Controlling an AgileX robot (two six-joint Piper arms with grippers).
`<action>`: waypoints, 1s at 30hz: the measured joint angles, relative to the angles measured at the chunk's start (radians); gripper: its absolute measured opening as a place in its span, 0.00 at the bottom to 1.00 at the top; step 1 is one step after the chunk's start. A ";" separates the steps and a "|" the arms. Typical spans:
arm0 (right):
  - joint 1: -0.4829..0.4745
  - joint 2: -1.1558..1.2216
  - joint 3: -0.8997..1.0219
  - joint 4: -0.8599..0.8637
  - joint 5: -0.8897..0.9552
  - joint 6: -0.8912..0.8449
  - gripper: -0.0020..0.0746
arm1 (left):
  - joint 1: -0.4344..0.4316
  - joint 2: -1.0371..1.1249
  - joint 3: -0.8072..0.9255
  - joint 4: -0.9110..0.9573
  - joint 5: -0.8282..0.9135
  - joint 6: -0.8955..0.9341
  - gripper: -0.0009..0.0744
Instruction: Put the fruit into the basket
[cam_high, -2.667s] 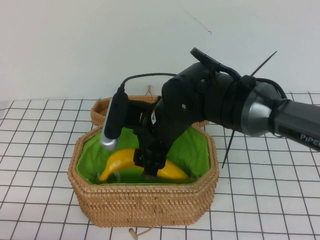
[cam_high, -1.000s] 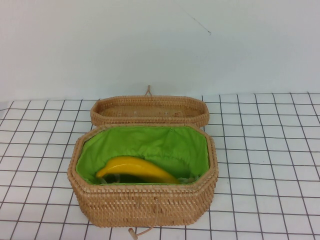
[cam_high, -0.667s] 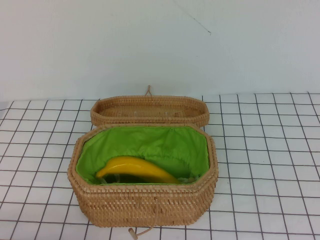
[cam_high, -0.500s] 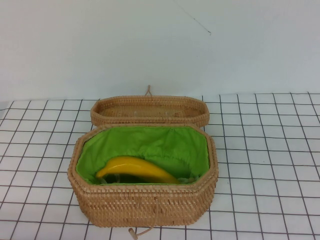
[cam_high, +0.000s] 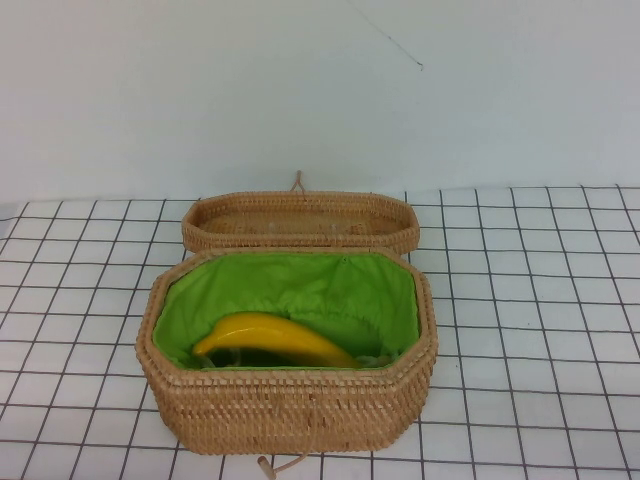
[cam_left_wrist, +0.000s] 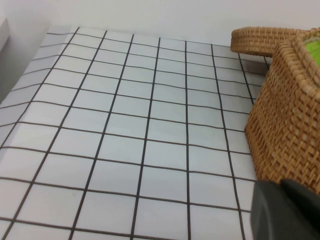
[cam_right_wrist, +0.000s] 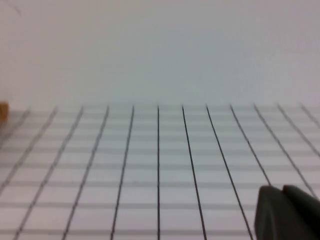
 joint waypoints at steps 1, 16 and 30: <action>0.000 0.000 0.002 0.002 0.060 -0.001 0.02 | 0.000 0.000 0.000 0.000 0.000 0.000 0.01; 0.000 0.000 0.002 0.009 0.173 -0.009 0.02 | 0.000 0.000 0.000 0.000 0.000 0.000 0.01; 0.000 0.000 0.002 0.009 0.173 -0.009 0.02 | 0.000 0.000 0.000 0.000 0.000 0.000 0.01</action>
